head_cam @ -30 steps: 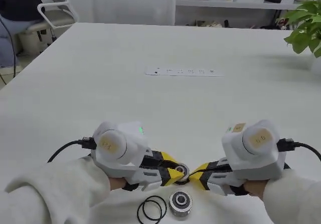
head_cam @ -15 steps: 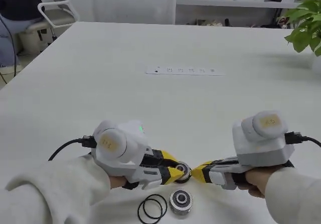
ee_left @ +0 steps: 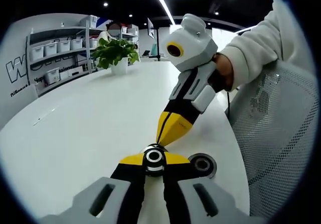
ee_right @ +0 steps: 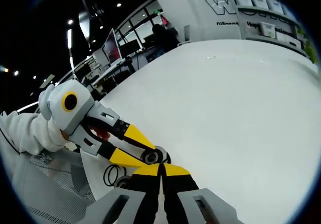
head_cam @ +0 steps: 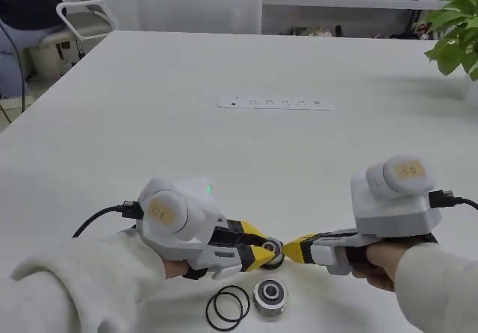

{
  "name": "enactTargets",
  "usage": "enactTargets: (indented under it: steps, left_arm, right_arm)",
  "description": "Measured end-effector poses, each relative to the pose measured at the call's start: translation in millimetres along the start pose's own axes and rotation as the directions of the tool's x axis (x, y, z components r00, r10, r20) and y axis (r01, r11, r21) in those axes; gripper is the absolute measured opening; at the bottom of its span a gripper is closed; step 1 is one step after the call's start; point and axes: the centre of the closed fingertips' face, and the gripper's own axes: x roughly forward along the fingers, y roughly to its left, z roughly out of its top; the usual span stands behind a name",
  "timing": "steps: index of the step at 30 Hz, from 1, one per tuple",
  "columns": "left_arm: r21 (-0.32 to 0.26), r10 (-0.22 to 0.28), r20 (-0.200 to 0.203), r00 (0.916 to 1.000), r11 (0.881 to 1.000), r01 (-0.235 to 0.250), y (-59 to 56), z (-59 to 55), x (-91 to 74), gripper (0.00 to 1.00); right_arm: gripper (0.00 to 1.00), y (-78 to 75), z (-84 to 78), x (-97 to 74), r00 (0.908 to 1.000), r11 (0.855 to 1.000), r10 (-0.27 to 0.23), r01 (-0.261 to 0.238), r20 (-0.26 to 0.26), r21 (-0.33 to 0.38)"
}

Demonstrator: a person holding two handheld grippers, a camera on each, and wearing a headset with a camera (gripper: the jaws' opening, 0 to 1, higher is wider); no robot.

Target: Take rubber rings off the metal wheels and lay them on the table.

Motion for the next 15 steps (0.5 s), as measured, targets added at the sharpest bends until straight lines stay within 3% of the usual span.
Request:
enactTargets:
  steps: [15]
  left_arm:
    - [-0.004, 0.000, 0.008, 1.0000, 1.000, 0.000, -0.9, 0.7, 0.1, 0.07]
  right_arm:
    - [0.00, 4.7, 2.4, -0.2, 0.9999, 1.000, 0.013, -0.013, -0.001, 0.009]
